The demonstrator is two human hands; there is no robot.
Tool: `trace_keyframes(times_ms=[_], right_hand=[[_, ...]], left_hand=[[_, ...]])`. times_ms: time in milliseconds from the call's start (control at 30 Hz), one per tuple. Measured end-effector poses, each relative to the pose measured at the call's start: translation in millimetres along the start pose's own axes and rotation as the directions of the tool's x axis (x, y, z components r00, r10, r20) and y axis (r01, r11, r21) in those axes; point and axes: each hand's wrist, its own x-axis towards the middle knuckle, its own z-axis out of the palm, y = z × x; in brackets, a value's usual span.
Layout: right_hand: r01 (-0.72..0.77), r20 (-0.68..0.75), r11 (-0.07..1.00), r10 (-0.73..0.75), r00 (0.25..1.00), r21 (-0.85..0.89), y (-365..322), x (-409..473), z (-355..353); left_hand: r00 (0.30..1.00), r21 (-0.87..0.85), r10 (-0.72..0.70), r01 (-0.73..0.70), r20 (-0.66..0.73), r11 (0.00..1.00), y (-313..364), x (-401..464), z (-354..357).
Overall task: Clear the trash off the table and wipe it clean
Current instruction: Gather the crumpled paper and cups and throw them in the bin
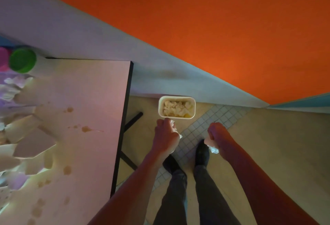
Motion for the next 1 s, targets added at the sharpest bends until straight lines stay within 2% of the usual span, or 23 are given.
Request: trace_keyframes(times_ms=[167, 233, 400, 533, 633, 733, 833, 1000], right_hand=[[0.049, -0.183, 0.999, -0.047, 0.982, 0.005, 24, 51, 21], [0.057, -0.236, 0.996, -0.041, 0.971, 0.062, 33, 72, 34], [0.114, -0.175, 0.981, -0.085, 0.981, 0.159, 53, 131, 66], [0.091, -0.114, 0.964, -0.064, 0.991, 0.25, 66, 191, 83], [0.059, -0.093, 0.958, -0.034, 0.995, 0.281, 62, 233, 89], [0.088, -0.076, 0.965, -0.071, 0.995, 0.246, 55, 272, 93], [0.195, -0.079, 0.969, -0.184, 0.98, 0.15, 52, 305, 101], [0.395, -0.149, 0.899, -0.424, 0.894, -0.188, 51, 355, 120]], left_hand=[[1.0, 0.028, 0.002, -0.003, 0.022, 1.0, -38, 49, 30], [1.0, 0.041, -0.001, 0.002, -0.005, 0.999, -53, 70, 42], [0.997, -0.022, -0.06, 0.059, -0.057, 0.998, -87, 127, 75], [0.99, -0.074, -0.143, 0.141, -0.018, 0.987, -114, 179, 102], [0.983, -0.127, -0.18, 0.173, -0.041, 0.977, -123, 220, 116], [0.97, -0.181, -0.237, 0.222, -0.062, 0.958, -125, 262, 127], [0.955, -0.213, -0.272, 0.242, -0.122, 0.946, -124, 297, 137], [0.949, -0.237, -0.219, 0.164, -0.227, 0.958, -126, 349, 159]])
